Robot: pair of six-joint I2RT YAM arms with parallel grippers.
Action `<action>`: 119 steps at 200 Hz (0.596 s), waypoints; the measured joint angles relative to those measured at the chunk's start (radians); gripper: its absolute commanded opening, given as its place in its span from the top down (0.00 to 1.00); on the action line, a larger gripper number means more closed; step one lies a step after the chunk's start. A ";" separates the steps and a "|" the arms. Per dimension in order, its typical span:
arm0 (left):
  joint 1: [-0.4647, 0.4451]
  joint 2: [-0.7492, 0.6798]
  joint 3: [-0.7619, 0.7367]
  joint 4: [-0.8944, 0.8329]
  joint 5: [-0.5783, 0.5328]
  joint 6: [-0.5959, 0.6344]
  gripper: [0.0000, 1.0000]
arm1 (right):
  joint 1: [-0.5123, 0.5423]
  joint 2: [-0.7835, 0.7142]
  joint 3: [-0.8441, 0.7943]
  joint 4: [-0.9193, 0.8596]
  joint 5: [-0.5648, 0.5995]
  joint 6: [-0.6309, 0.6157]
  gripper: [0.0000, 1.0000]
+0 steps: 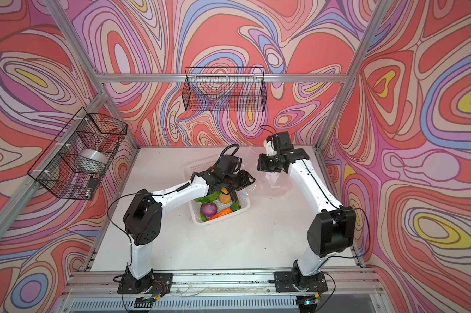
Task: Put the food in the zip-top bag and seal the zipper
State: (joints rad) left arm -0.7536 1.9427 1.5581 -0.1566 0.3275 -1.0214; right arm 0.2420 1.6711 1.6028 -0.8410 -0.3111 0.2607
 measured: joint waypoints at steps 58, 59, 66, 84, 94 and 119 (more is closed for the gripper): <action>0.057 -0.307 -0.079 -0.170 -0.140 0.126 0.29 | 0.031 0.039 0.037 0.005 -0.015 -0.017 1.00; 0.059 -0.317 -0.082 -0.178 -0.148 0.131 0.29 | 0.031 0.039 0.037 0.006 -0.015 -0.017 1.00; 0.063 -0.351 -0.096 -0.202 -0.167 0.146 0.30 | 0.031 0.039 0.037 0.006 -0.014 -0.015 1.00; 0.069 -0.434 -0.160 -0.271 -0.217 0.182 0.29 | 0.032 0.040 0.037 0.012 0.003 0.002 1.00; 0.068 -0.468 -0.201 -0.310 -0.240 0.193 0.28 | 0.032 0.040 0.035 0.014 0.009 0.019 1.00; 0.067 -0.538 -0.319 -0.422 -0.322 0.212 0.25 | 0.032 0.031 -0.010 0.040 0.027 0.071 1.00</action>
State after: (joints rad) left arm -0.6865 1.4044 1.2388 -0.5781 0.0051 -0.8097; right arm 0.2737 1.7023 1.5925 -0.8009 -0.2840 0.3317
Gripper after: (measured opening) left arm 0.735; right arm 0.044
